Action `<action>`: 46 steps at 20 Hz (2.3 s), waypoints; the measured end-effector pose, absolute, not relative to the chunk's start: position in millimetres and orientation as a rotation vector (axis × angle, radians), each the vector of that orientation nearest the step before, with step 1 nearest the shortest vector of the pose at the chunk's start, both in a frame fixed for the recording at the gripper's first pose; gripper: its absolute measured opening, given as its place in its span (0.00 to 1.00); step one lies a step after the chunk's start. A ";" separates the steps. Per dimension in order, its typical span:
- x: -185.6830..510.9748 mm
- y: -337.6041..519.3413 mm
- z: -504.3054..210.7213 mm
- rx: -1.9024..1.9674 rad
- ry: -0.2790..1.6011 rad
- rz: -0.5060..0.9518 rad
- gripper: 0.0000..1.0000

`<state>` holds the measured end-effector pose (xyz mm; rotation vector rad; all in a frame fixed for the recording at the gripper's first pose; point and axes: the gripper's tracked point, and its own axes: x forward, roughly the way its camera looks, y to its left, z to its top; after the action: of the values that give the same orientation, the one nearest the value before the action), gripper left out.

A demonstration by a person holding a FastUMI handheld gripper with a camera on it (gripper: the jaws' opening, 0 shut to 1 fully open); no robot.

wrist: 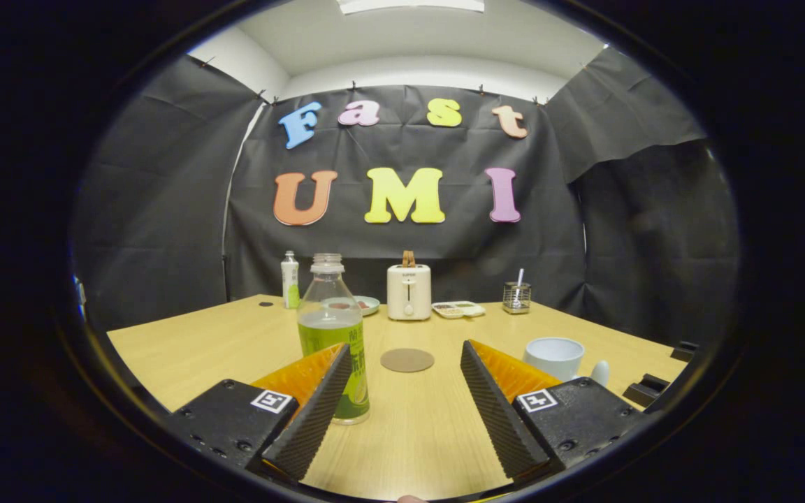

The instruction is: Take the bottle from table, then pour the juice into the cup, finally place the bottle on the coaster

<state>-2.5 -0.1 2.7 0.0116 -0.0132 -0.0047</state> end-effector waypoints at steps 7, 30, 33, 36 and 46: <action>-2.9 1.4 3.3 0.020 -0.018 0.003 1.00; 20.5 57.0 -4.2 -0.034 0.037 0.093 1.00; 29.7 64.6 -8.3 -0.034 0.058 0.096 1.00; 40.6 69.8 -19.2 -0.030 0.114 0.099 1.00; 61.4 71.8 -46.5 -0.038 0.278 0.077 1.00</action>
<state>61.4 71.8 -46.5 -0.0379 0.2780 0.0775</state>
